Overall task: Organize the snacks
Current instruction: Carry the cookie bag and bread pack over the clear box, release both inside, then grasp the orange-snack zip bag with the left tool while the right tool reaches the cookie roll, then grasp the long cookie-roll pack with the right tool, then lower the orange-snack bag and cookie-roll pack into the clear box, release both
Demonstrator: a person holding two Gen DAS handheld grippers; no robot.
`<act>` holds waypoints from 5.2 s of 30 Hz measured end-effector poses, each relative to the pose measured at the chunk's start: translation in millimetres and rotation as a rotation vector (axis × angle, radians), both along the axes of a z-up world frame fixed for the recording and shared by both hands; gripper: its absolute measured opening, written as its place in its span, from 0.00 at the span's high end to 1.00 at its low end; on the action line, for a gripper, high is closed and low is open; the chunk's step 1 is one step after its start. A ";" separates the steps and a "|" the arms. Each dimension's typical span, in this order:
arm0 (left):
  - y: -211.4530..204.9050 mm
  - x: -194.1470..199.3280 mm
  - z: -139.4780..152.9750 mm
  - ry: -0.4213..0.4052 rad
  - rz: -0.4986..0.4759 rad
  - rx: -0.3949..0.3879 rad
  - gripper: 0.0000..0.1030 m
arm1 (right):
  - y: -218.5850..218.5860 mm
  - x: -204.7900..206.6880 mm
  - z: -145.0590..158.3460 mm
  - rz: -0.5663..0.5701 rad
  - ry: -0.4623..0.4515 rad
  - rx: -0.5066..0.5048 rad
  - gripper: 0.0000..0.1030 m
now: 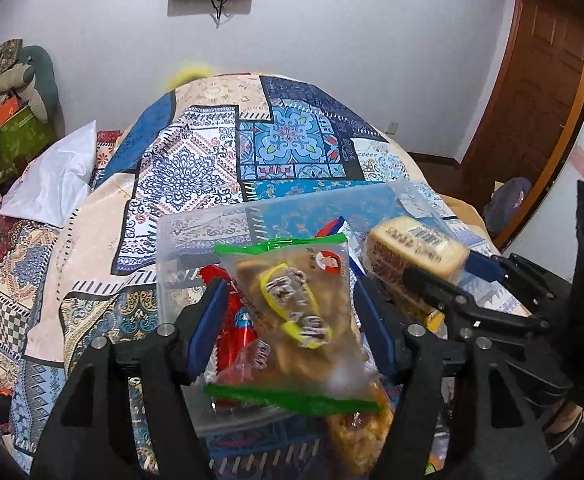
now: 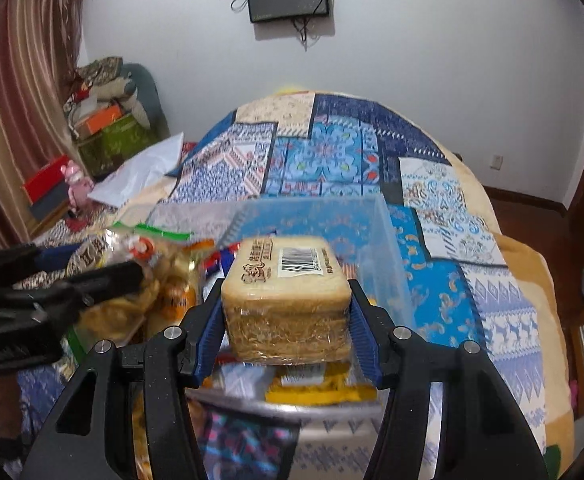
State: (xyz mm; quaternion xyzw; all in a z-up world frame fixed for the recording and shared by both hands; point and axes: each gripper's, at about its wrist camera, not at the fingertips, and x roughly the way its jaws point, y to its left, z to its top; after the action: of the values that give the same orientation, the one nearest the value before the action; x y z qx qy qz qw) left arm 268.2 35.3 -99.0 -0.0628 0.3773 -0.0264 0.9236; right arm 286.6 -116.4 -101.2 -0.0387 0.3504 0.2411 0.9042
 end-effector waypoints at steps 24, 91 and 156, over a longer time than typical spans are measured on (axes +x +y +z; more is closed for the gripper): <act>-1.0 -146.6 -22.8 0.119 -0.018 -0.029 0.20 | -49.6 -119.9 8.4 -0.024 0.109 0.055 0.31; 1.7 -196.0 -33.3 0.056 -0.023 -0.063 0.49 | -17.3 -170.6 -55.9 0.086 0.308 -0.047 0.23; -44.6 23.5 1.6 -0.064 0.012 -0.031 0.49 | -25.4 23.0 6.9 -0.015 0.029 0.005 0.66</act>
State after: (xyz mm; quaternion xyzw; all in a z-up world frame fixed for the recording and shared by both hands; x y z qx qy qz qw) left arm 291.6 -9.3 -97.4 -0.0784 0.3466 -0.0289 0.9343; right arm 309.6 -141.7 -94.3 -0.0301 0.3633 0.2359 0.9008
